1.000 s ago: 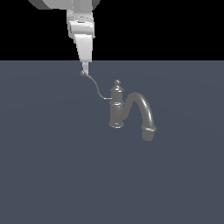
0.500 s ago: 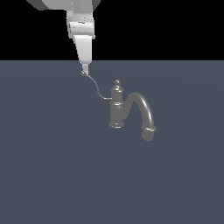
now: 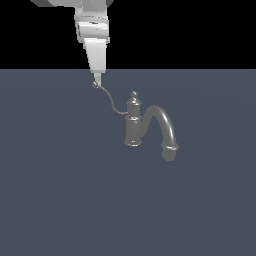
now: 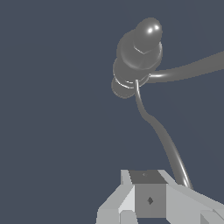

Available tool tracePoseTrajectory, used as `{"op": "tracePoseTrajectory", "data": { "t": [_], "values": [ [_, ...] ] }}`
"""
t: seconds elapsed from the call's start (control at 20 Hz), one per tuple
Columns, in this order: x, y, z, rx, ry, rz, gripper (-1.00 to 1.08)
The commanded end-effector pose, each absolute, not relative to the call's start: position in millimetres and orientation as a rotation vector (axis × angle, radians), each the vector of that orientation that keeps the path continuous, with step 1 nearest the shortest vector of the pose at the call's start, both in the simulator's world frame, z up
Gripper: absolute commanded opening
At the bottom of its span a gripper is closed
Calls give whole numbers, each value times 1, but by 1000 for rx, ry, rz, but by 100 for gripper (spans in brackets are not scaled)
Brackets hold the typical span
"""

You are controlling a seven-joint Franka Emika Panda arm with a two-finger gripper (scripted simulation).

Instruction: Turn on the faucet by rotating a designated handle.

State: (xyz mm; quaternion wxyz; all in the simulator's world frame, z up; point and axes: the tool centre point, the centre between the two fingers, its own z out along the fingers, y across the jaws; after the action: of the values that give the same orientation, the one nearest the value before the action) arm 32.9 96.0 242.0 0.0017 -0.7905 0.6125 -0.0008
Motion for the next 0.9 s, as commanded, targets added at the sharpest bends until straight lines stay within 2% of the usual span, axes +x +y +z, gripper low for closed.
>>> {"op": "tracePoseTrajectory", "data": {
  "t": [0.0, 0.85],
  "values": [
    [24, 93, 242, -2482, 1926, 0, -100],
    [-27, 78, 242, -2482, 1927, 0, -100]
  ]
}}
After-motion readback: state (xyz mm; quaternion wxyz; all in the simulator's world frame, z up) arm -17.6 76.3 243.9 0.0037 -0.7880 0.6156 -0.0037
